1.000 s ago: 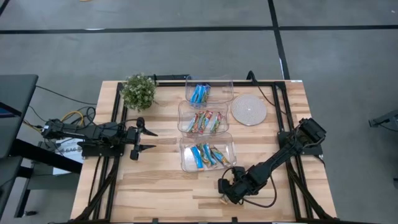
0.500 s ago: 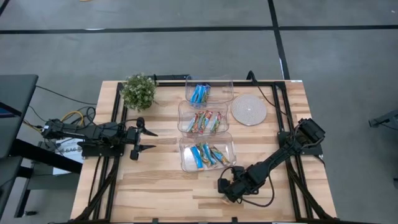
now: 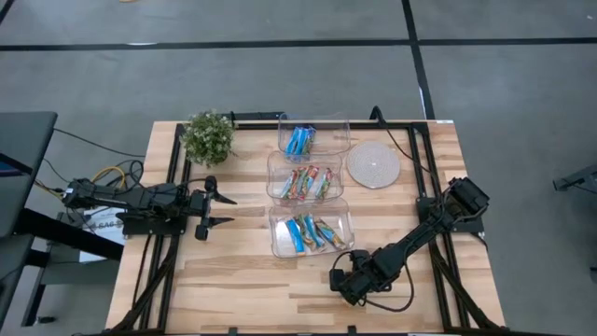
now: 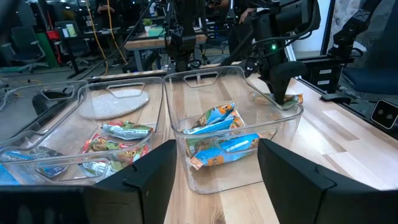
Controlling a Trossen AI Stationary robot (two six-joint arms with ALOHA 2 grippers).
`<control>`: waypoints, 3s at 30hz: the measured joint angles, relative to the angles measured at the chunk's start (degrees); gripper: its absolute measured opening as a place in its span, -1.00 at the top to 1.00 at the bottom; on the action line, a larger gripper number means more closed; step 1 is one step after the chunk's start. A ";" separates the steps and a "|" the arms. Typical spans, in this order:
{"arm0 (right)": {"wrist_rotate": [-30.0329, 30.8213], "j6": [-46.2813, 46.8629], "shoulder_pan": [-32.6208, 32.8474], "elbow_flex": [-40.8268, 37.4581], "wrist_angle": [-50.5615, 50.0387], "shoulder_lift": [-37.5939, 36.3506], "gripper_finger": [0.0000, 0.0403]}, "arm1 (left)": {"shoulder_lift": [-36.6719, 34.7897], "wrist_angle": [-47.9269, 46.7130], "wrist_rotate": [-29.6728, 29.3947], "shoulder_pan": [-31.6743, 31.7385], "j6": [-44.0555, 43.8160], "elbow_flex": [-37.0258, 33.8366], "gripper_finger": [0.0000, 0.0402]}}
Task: Pick and place Granola Bars by type
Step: Put the yellow granola bar into the bottom transparent bin
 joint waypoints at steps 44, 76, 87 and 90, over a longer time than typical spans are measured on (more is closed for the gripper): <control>13.76 -66.18 -15.27 7.38 4.80 -19.30 0.91 | 0.00 0.00 -0.13 -0.01 -0.01 -0.01 -0.09; 5.42 -80.99 -30.42 7.29 -13.86 -19.63 0.94 | 0.01 0.00 -0.20 -0.01 -0.01 -0.01 -0.09; -3.24 -83.76 -29.71 7.38 -13.94 -10.24 0.93 | 0.04 0.02 -0.24 0.01 0.00 -0.01 -0.09; -3.34 -84.07 -29.41 7.40 -13.82 -9.09 0.93 | 0.02 0.02 -0.22 0.00 -0.01 -0.01 -0.09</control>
